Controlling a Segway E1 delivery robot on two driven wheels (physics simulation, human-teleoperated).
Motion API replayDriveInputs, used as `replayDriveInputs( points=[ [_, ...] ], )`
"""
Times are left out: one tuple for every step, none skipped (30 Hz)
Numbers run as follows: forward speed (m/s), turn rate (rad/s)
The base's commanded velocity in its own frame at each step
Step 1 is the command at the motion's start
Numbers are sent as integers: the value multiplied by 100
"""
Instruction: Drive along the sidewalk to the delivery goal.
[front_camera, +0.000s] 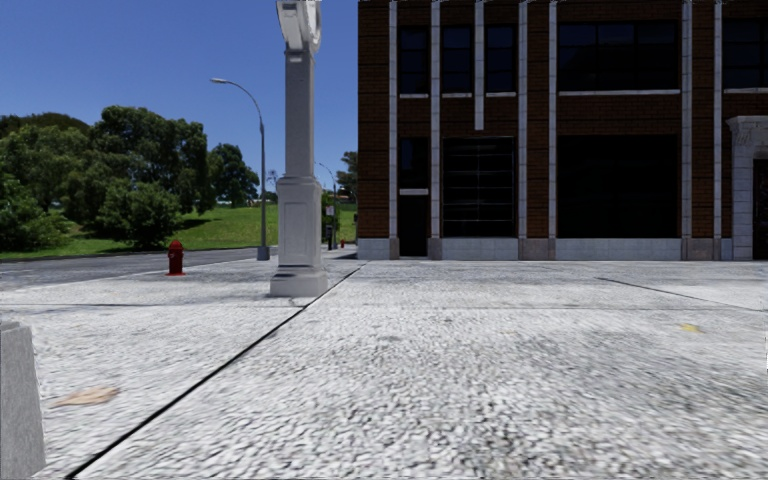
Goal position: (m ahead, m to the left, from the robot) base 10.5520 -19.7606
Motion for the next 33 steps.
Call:
replayDriveInputs(
  points=[
    [134,-52],
    [134,-52],
    [134,-52],
    [134,-52],
    [134,-52],
    [134,-52],
    [134,-52],
    [148,-52],
    [149,-52],
    [149,-52],
    [150,-52],
    [150,-52],
    [150,-52],
    [150,-52],
    [150,-52],
    [152,-52],
    [156,-52],
    [156,-52],
    [160,-52],
    [166,-52],
    [171,-52],
    [173,-52],
    [173,-52],
    [173,-52],
    [173,-52],
    [173,-52],
    [173,-52],
    [173,-52],
    [174,-52],
    [174,-52],
    [174,-52],
    [174,-52],
    [175,-52]
  ],
)
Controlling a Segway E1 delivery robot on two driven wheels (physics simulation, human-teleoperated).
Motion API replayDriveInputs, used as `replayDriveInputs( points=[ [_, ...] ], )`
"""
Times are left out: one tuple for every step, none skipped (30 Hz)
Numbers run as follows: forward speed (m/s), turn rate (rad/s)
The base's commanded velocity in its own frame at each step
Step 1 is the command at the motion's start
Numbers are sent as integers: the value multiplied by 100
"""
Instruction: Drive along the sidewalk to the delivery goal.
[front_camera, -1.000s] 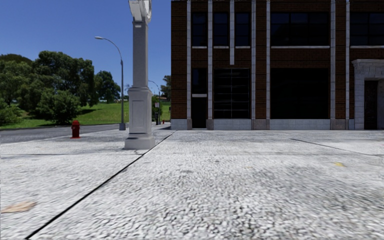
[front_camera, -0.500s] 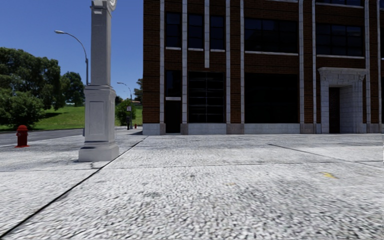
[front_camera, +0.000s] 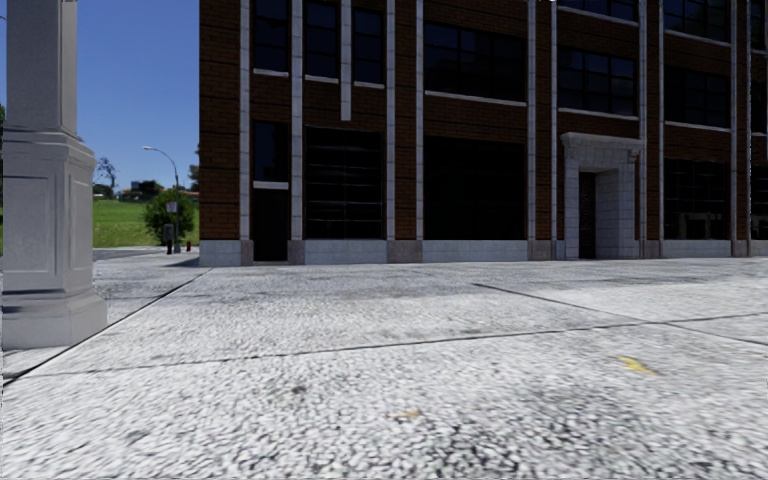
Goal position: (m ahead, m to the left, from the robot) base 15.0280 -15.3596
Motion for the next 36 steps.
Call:
replayDriveInputs(
  points=[
    [178,-52],
    [180,-52],
    [181,-52],
    [181,-52],
    [181,-52],
    [181,-52],
    [181,-52],
    [181,-52],
    [181,-52],
    [181,-52],
    [181,-52],
    [181,-52],
    [181,-52],
    [181,-52],
    [181,-52],
    [185,-52],
    [191,-52],
    [191,-52],
    [192,-52],
    [193,-52],
    [193,-52],
    [194,-52],
    [194,-52],
    [194,-52],
    [194,-52],
    [194,-52],
    [194,-52],
    [194,-52],
    [194,-52],
    [194,-51],
    [194,-49],
    [194,-49],
    [194,-48],
    [194,-47],
    [194,-47],
    [194,-47]
  ],
)
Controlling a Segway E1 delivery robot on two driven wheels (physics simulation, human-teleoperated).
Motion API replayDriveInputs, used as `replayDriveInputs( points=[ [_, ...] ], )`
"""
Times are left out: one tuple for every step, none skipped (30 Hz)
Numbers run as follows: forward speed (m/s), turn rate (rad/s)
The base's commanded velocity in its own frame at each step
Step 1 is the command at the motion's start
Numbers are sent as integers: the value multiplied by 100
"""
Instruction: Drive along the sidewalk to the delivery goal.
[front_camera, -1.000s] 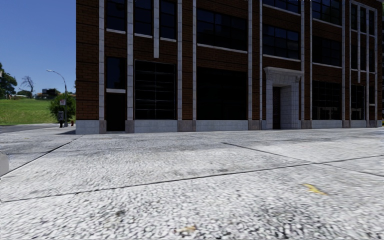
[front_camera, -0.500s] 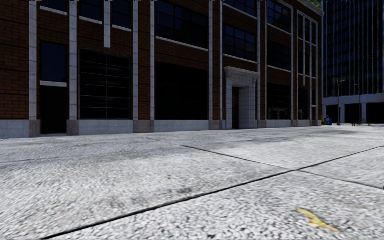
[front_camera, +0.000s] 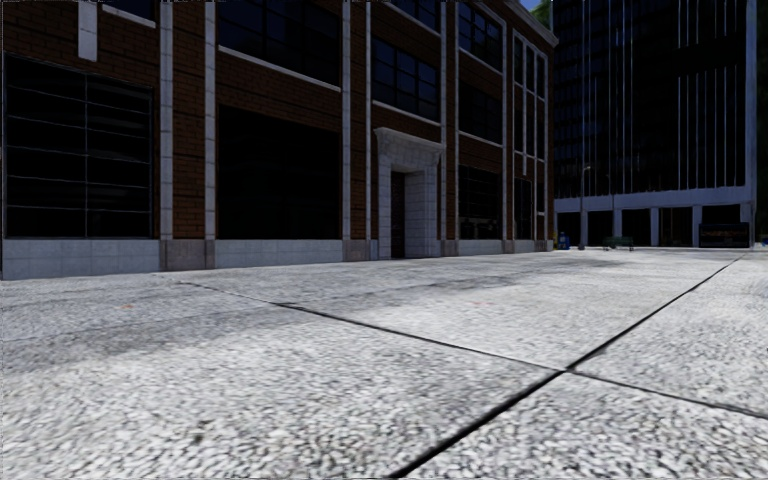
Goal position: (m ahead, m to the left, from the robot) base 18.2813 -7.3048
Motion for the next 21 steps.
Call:
replayDriveInputs(
  points=[
    [194,-47],
    [194,-47],
    [194,-45],
    [194,-38],
    [194,-35],
    [194,-29],
    [195,-8],
    [195,0],
    [197,0],
    [197,0],
    [200,0],
    [200,0],
    [200,0],
    [200,0],
    [200,0],
    [200,0],
    [200,-17],
    [200,-31],
    [200,-35],
    [200,-36],
    [200,-36]
  ],
)
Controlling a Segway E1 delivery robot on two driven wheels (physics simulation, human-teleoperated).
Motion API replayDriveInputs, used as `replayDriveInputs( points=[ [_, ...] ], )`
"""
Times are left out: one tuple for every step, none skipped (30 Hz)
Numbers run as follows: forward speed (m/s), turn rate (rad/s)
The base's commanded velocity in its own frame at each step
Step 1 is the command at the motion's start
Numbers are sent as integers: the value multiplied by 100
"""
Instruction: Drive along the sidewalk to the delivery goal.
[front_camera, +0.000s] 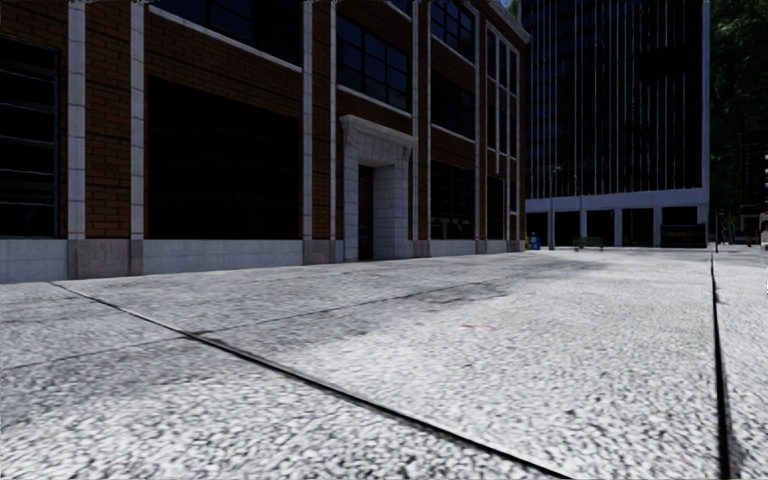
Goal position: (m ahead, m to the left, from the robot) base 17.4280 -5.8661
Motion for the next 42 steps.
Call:
replayDriveInputs(
  points=[
    [200,-36],
    [200,-36],
    [200,-36],
    [200,-36],
    [200,-36],
    [200,-36],
    [200,-36],
    [200,-36],
    [200,-36],
    [200,-36],
    [200,-36],
    [200,-36],
    [200,-36],
    [200,-36],
    [200,-36],
    [200,-36],
    [200,-36],
    [200,-36],
    [200,-36],
    [200,-36],
    [200,-36],
    [200,-36],
    [200,-36],
    [200,-36],
    [200,-35],
    [200,-31],
    [200,-31],
    [200,-30],
    [200,-30],
    [200,-29],
    [200,-29],
    [200,-27],
    [200,-12],
    [200,-12],
    [200,0],
    [200,0],
    [200,0],
    [200,0],
    [200,0],
    [200,0],
    [200,0],
    [200,0]
  ],
)
